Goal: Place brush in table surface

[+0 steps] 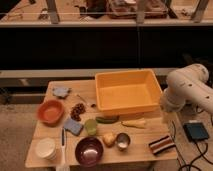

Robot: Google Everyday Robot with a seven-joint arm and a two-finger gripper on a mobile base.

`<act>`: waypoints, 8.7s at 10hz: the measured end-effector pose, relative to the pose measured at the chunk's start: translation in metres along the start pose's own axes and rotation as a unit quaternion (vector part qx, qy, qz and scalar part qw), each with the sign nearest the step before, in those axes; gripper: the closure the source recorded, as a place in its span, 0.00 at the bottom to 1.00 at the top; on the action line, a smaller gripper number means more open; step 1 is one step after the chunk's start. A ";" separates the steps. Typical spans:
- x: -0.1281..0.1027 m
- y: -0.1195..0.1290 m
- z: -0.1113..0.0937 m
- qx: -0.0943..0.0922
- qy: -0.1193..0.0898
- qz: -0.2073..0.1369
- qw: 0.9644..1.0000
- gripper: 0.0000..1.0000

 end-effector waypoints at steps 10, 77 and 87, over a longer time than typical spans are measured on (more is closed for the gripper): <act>0.000 0.000 0.000 0.000 0.000 0.000 1.000 0.35; -0.532 0.090 0.146 0.029 -0.092 -0.689 0.718 0.35; -0.545 0.082 0.169 0.023 -0.084 -0.686 0.723 0.85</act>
